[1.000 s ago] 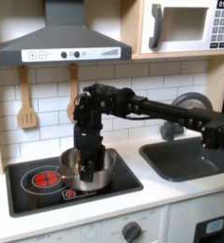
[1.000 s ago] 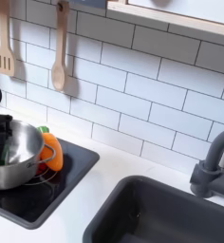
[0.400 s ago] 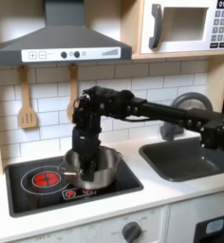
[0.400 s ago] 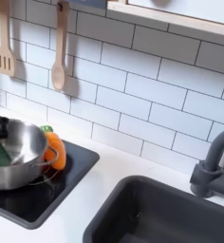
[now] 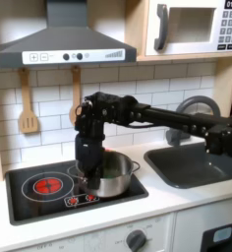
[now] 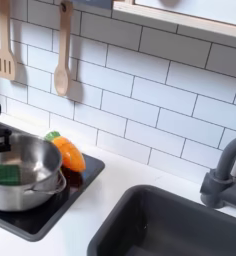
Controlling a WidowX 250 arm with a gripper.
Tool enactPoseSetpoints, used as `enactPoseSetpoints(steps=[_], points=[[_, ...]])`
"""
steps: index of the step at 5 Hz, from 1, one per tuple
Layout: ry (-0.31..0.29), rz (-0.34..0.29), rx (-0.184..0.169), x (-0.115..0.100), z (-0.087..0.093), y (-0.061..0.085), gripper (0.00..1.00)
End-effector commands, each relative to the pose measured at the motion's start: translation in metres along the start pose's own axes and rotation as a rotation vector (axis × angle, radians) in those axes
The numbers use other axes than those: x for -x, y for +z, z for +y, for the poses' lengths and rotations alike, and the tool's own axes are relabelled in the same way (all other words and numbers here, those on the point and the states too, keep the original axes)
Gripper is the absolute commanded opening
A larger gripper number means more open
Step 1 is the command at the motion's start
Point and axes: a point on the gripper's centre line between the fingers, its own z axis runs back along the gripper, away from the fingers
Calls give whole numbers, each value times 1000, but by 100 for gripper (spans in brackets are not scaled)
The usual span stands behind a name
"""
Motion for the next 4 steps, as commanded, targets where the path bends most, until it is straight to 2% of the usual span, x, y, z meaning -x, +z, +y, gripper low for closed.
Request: enactPoseSetpoints(steps=[1, 3, 4], points=[[6, -7, 5, -2, -1, 3, 0], [16, 2, 18, -8, -6, 6, 0], [18, -4, 7, -15, -7, 7, 0]])
